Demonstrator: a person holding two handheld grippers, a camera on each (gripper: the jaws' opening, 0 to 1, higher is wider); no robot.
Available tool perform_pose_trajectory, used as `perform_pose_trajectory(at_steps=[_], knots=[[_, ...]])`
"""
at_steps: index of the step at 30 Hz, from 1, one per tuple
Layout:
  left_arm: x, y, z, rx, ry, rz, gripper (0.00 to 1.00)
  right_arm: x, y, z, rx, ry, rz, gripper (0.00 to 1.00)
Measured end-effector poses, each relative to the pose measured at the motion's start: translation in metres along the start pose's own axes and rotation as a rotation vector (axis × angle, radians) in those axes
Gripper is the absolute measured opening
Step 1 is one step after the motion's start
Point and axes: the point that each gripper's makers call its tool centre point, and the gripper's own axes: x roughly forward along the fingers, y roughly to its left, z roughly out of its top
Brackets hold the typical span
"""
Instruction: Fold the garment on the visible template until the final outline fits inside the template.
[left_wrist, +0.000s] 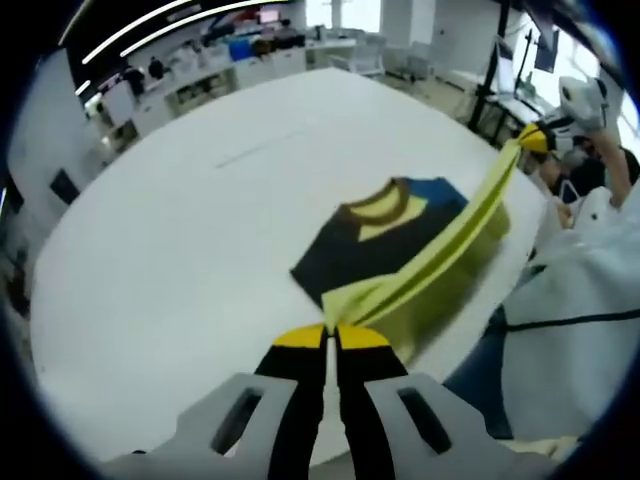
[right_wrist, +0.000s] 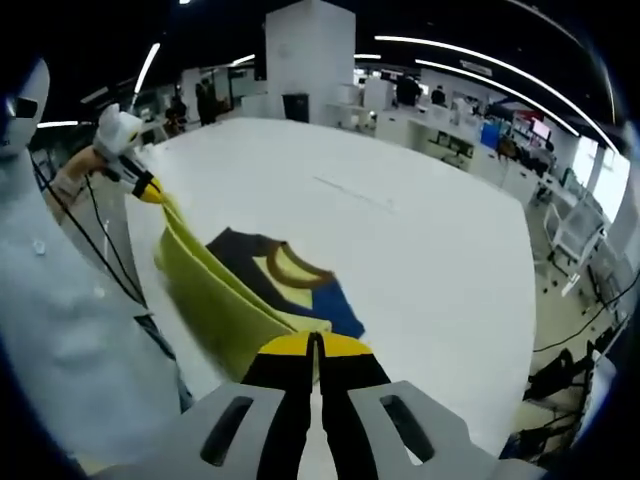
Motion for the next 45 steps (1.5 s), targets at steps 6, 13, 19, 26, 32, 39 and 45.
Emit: perform_pose_trajectory(at_steps=[6,13,19,26,32,39,45], knots=[[0.015,0.008,0.003,-0.004,0.012,-0.012,0.0,0.015,-0.007,-0.002,0.025,-0.002,-0.013,0.02],[0.028,0.018,0.009,0.007,0.005,-0.012,0.0,0.027,-0.009,-0.005,0.041,0.004,-0.016,0.02],[0.043,0.021,0.011,0.019,0.021,0.0,0.0,0.033,-0.012,-0.006,0.054,0.006,-0.022,0.02],[0.057,0.024,0.016,0.021,0.01,-0.015,0.0,0.041,-0.019,-0.015,0.062,0.027,-0.038,0.02],[0.068,0.026,0.016,0.014,0.029,-0.038,0.0,0.056,-0.027,-0.021,0.055,0.046,-0.065,0.02],[0.08,0.029,0.017,0.01,0.03,-0.05,0.0,0.073,-0.037,-0.033,0.074,0.07,-0.07,0.02],[0.091,0.03,0.017,-0.007,0.039,-0.067,0.0,0.083,-0.043,-0.037,0.102,0.063,-0.071,0.02]])
